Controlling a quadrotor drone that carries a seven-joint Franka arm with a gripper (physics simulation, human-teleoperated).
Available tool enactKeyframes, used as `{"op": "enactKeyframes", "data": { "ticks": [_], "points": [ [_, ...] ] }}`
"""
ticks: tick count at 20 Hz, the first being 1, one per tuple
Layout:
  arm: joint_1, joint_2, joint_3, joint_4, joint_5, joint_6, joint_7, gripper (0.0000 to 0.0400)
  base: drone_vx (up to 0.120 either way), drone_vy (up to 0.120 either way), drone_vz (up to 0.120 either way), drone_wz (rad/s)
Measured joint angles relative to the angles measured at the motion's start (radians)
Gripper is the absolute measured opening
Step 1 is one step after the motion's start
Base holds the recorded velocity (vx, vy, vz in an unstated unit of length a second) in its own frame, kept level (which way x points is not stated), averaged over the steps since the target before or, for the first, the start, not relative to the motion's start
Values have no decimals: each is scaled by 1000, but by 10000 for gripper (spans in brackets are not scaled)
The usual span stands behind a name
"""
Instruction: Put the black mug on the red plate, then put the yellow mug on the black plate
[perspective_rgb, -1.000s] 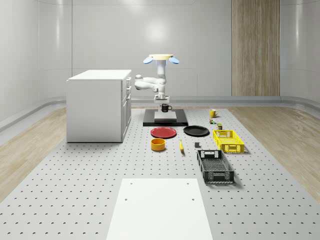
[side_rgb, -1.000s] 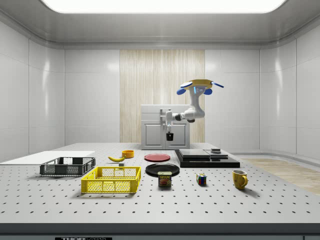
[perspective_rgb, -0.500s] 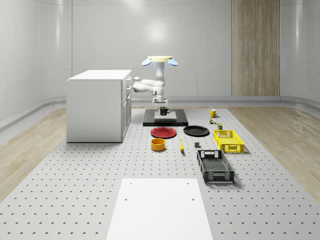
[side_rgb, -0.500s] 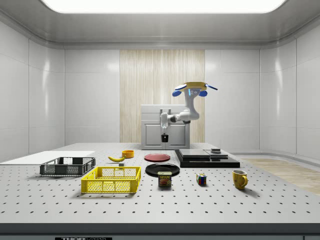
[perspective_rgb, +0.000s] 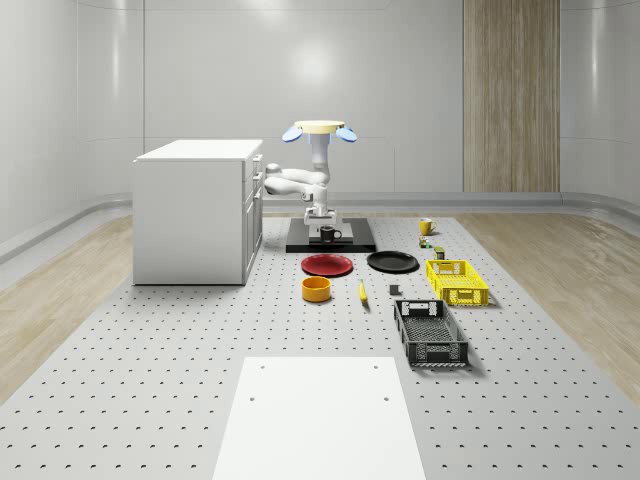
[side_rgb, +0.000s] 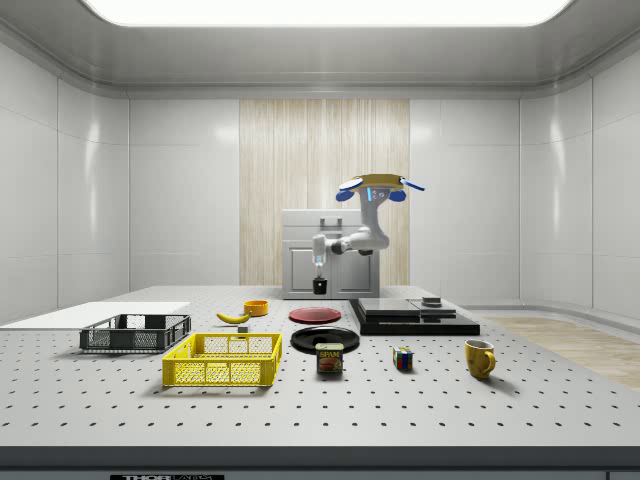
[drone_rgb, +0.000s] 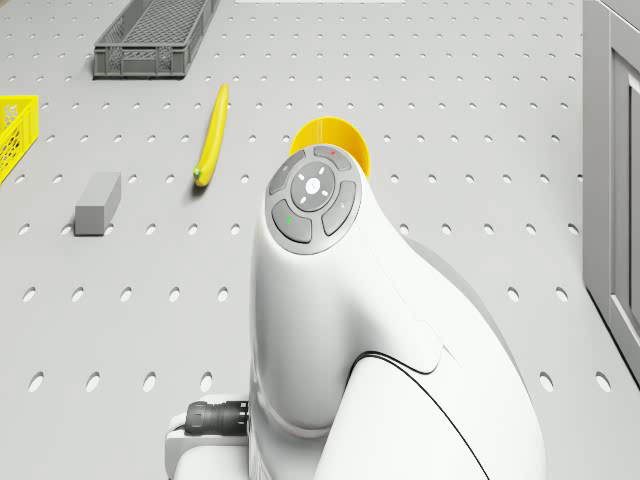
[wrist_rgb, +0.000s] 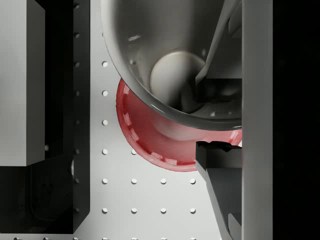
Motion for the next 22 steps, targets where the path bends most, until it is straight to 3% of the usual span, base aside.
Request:
{"op": "enactKeyframes", "data": {
  "ticks": [8,22],
  "points": [
    [0,-3,0,0,1,2,0,110,25,0,-120,0],
    [6,-6,-127,23,-117,47,-21,110,0,0,0,0]
  ]
}}
